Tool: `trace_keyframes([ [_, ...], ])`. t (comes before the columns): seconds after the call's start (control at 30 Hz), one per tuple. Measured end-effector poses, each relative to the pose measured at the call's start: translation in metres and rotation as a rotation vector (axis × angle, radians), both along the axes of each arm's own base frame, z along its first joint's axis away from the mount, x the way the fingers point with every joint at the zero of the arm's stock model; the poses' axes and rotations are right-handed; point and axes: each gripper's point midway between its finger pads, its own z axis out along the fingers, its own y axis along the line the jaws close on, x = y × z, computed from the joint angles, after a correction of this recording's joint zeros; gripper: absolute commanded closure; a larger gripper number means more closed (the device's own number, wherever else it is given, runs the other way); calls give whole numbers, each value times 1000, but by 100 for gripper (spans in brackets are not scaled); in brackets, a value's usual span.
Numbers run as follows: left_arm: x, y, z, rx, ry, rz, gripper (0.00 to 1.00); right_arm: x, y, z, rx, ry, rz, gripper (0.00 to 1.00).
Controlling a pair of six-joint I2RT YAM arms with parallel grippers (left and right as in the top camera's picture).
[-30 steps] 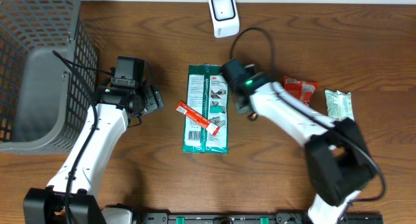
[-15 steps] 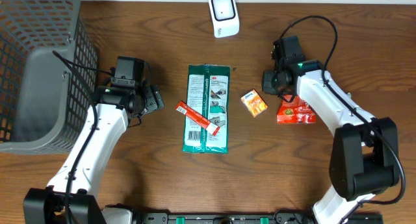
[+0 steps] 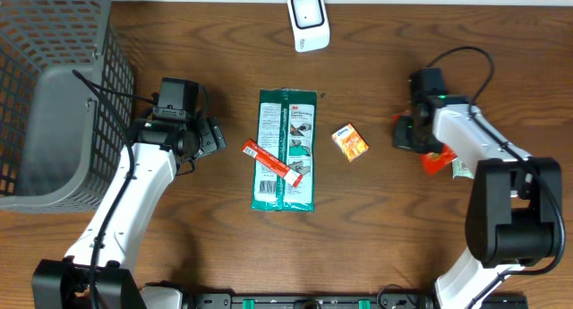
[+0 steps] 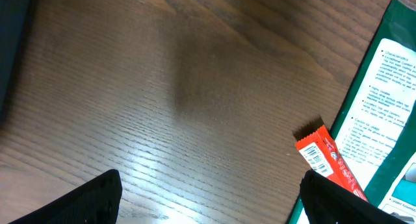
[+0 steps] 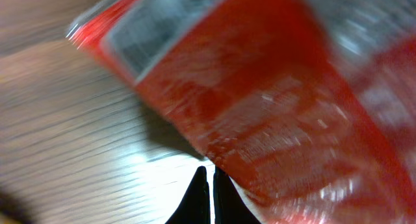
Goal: Scan the item barcode
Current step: 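Open the right gripper and lift it up and right, then lower the right gripper over the tissue pack and close on it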
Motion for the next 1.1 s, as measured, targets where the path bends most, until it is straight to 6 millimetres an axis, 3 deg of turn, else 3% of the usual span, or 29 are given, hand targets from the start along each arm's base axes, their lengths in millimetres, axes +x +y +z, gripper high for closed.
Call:
trace_keyframes([
  [0.23,0,0,0,0,0,0,11,-7,-41,0,-16,20,-107,99],
  [0.37,0,0,0,0,0,0,12,-11,-53,-1,-23,33,-123,98],
  [0.47,0,0,0,0,0,0,12,-14,-51,0,-3,48,-108,88],
  [0.63,0,0,0,0,0,0,12,1,-19,21,164,4,-3,77],
  [0.77,0,0,0,0,0,0,11,19,27,65,281,-117,152,61],
  [0.87,0,0,0,0,0,0,11,19,61,84,318,-157,267,50],
  [1.0,0,0,0,0,0,0,11,10,105,88,356,-150,408,50],
  [1.1,0,0,0,0,-1,0,12,7,126,85,365,-145,471,51],
])
